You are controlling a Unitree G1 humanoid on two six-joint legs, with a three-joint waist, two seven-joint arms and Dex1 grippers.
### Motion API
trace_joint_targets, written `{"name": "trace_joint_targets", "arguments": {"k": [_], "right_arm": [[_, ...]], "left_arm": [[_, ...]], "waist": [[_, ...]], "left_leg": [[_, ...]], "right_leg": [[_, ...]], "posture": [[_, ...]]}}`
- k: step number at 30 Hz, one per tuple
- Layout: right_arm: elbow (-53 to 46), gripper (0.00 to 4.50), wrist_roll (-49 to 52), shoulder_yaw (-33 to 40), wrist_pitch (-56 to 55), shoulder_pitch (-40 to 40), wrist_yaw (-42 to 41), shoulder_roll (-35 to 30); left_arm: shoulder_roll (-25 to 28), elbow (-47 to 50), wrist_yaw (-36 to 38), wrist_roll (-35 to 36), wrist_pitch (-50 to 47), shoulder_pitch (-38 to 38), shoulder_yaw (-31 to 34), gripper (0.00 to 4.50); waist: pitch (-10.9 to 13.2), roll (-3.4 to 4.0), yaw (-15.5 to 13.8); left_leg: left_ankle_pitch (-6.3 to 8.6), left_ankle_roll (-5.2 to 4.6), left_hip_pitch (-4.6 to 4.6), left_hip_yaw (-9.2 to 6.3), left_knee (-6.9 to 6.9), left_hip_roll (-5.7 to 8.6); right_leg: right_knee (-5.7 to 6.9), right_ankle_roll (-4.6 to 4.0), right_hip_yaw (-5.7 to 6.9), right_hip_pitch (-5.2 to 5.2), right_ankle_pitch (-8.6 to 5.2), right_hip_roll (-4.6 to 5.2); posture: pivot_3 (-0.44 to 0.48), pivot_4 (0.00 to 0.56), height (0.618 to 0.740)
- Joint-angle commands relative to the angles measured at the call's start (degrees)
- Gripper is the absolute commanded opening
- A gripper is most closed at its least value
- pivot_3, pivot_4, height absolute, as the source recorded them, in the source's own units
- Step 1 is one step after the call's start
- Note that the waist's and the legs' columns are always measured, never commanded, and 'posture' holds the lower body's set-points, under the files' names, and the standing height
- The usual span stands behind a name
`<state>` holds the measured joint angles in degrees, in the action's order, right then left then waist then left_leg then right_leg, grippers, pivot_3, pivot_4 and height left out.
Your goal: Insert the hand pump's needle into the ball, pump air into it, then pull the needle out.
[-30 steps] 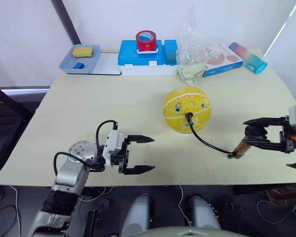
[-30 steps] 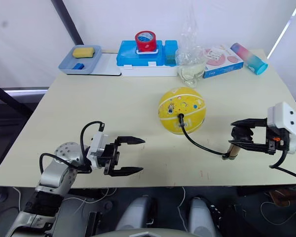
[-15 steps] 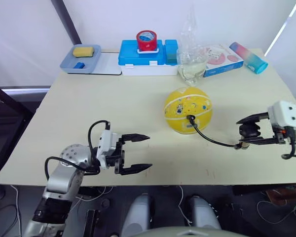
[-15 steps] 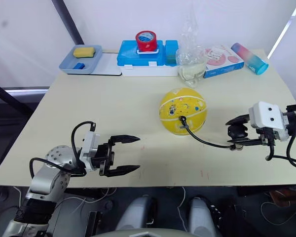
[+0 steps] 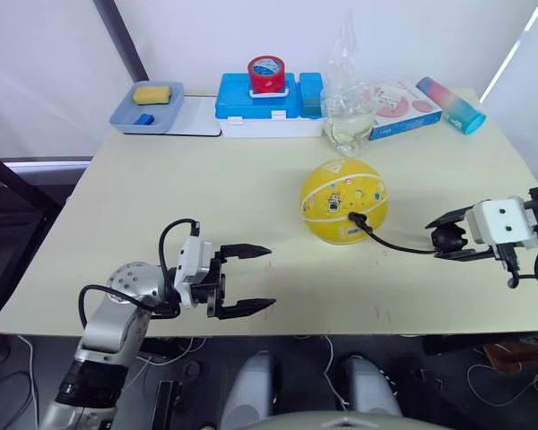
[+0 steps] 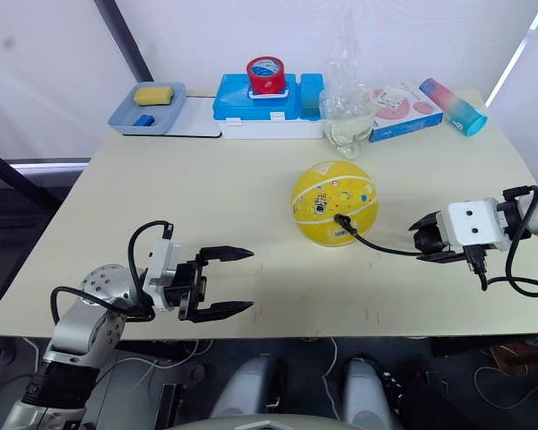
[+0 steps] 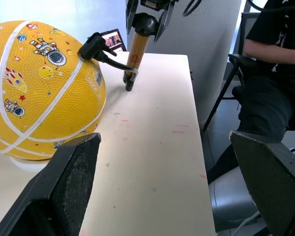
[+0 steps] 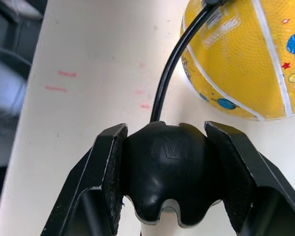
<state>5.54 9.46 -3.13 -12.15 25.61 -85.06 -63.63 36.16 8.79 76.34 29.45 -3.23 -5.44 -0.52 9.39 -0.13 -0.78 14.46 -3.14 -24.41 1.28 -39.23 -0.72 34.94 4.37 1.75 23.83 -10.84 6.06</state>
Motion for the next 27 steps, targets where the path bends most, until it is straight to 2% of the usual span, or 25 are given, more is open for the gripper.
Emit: {"name": "trace_joint_targets", "arguments": {"k": [1, 12, 21, 27], "right_arm": [[2.7, 2.00, -2.5, -0.4, -4.2, 1.5, 0.6, 0.2], [11.7, 2.00, -9.1, -4.8, -15.6, 5.9, 3.0, 2.6], [8.1, 2.00, -8.3, -7.7, -14.6, 5.2, 1.4, 5.2], [7.1, 2.00, -9.8, -13.0, -15.3, 5.6, -0.4, 9.9]], "left_arm": [[0.5, 1.3, 0.6, 0.9, 0.3, -0.7, 0.5, 4.50], [0.5, 1.4, 0.8, 0.9, 0.4, -0.4, 0.7, 4.50], [1.5, 1.2, 2.7, 1.6, 0.5, -0.1, 0.9, 4.50], [1.0, -0.1, 3.9, 0.9, 1.1, -1.8, 0.3, 4.50]], "waist": [[0.0, 0.00, 0.0], [0.0, 0.00, 0.1], [0.0, 0.00, 0.1], [0.0, -0.02, 0.5]], "left_leg": [[0.00, 0.01, 0.00, 0.00, 0.00, 0.00], [-0.04, 0.06, 0.05, 0.14, 0.00, 0.02], [-0.05, 0.07, 0.31, 0.05, 0.01, -0.01], [-0.05, 0.07, 0.41, 0.06, 0.04, -0.07]], "right_leg": [[0.00, 0.00, 0.00, 0.00, 0.00, 0.00], [0.02, -0.02, -0.01, -0.06, 0.01, -0.03], [0.08, -0.04, -0.12, -0.22, 0.02, -0.04], [0.12, -0.08, -0.17, -0.25, 0.05, -0.10]], "posture": [[0.000, 0.150, 0.739], [0.000, 0.150, 0.739], [0.000, 0.150, 0.739], [0.000, 0.150, 0.739]]}}
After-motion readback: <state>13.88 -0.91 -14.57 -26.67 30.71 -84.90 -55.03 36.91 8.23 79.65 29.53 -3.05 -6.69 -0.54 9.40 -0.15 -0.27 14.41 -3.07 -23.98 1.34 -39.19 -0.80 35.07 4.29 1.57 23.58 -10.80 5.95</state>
